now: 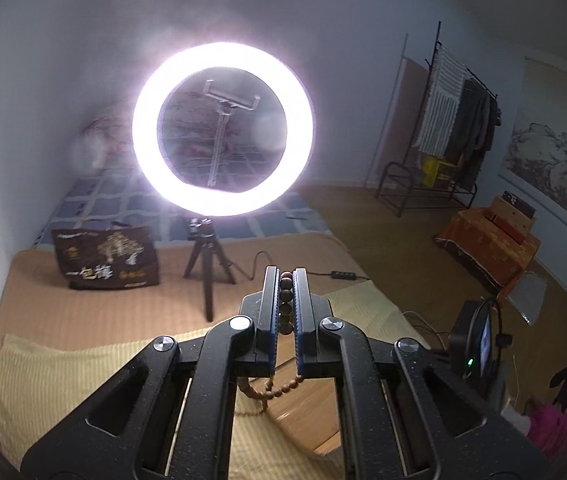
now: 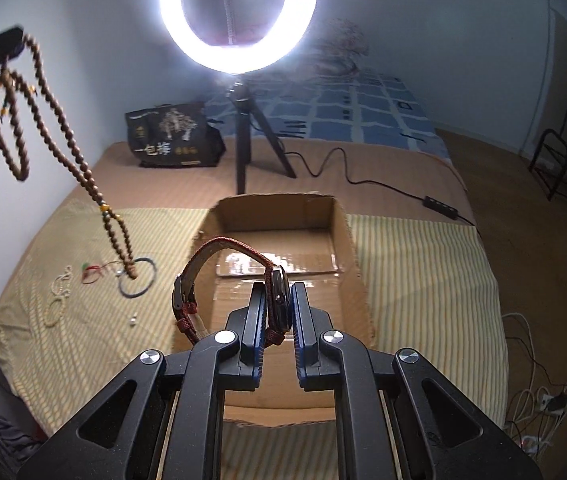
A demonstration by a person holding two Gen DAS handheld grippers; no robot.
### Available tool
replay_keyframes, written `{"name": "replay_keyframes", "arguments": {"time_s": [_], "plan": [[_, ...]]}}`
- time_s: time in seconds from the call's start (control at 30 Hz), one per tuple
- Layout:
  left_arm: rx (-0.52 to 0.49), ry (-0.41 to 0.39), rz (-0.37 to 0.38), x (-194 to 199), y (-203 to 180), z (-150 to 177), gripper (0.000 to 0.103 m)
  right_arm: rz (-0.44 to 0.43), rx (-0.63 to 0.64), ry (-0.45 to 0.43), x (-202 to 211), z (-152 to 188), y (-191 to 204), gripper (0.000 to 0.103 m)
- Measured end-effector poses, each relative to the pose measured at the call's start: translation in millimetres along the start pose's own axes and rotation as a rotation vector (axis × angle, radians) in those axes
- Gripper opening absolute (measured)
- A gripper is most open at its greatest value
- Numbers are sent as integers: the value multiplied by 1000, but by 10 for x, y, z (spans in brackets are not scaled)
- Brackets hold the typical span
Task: Organize jewelry
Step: 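Carry the watch with the right gripper and the mala with the left gripper into the box, then open both grippers to release the watch and mala in the box, withdraw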
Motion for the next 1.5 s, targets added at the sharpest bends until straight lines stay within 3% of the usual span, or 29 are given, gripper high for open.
{"name": "replay_keyframes", "arguments": {"time_s": [0.3,0.73,1.0,1.23,1.27,1.3,1.37,1.5], "plan": [[-11,36,31,-548,-233,84,4,27,-31,49,-179,77,-215,10],[81,225,-24,-1524,67,919,4,51,-40,152,-621,280,-315,10],[90,283,-43,-1797,182,1248,4,52,-35,219,-894,407,-341,10],[80,307,-44,-1858,176,1330,4,56,-38,239,-956,472,-343,12],[79,313,-44,-1857,168,1339,5,60,-37,239,-955,470,-350,18],[77,320,-45,-1855,162,1347,7,68,-33,234,-941,464,-359,36],[68,317,-54,-1845,167,1342,18,87,-30,216,-910,430,-380,59],[71,301,-64,-1747,181,1300,19,76,-36,182,-819,349,-364,59]]}}
Point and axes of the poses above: each gripper's, at about its wrist camera, not at the fingertips, and x roughly against the way its jaws point, y to its left, z to its underside, the point moved 10 cm from there along -x, roughly the way its jaws point, and after that the axes turned 4 degrees about -y, right-handed, at the moved point
